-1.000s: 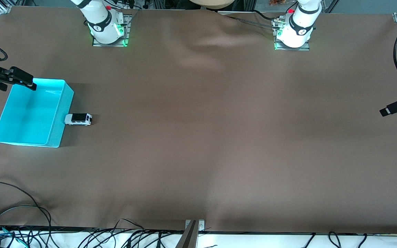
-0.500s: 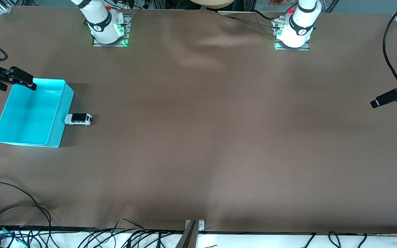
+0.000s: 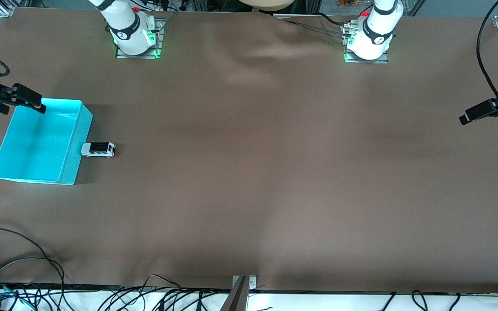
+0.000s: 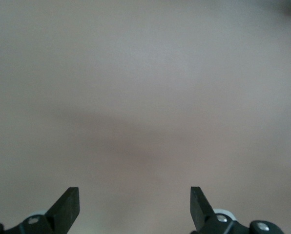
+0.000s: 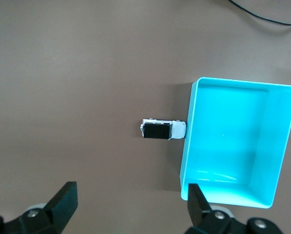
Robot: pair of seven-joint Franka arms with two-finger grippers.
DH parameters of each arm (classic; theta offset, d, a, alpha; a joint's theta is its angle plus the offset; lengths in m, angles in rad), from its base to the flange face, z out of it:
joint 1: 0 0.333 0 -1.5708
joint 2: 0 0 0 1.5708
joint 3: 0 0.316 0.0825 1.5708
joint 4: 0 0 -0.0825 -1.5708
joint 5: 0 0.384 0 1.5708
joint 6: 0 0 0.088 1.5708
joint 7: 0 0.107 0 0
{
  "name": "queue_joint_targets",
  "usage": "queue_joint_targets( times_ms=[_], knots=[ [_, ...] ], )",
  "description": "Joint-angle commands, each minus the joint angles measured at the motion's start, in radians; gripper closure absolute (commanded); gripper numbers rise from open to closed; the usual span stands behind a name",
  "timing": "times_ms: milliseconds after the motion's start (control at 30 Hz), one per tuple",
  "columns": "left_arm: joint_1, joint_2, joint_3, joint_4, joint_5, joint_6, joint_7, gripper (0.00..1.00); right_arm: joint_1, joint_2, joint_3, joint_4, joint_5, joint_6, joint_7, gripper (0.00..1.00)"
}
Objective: Wind and store white jeep toy
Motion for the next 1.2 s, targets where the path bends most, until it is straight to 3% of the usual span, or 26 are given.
queue_joint_targets(
  times_ms=[0, 333, 533, 900, 1167],
  knots=[
    [-0.021, -0.024, 0.013, -0.025, -0.026, 0.019, 0.029, 0.0, -0.005, 0.005, 0.008, 0.016, -0.006, -0.009, 0.011, 0.0],
    [-0.023, -0.025, -0.009, -0.019, -0.103, 0.049, 0.027, 0.0, -0.005, 0.005, 0.008, 0.016, -0.006, -0.006, 0.01, 0.0],
    [-0.021, -0.024, -0.078, -0.02, -0.085, 0.047, 0.009, 0.0, -0.005, 0.004, 0.008, 0.019, -0.006, -0.011, 0.011, 0.0],
    [-0.014, -0.025, -0.116, -0.019, -0.079, 0.041, 0.006, 0.0, -0.011, 0.013, 0.005, 0.019, -0.005, -0.012, 0.013, 0.0],
    [-0.023, -0.002, -0.118, -0.017, 0.013, 0.05, 0.004, 0.0, -0.011, 0.007, 0.006, 0.013, -0.005, -0.02, 0.022, 0.0]
  ],
)
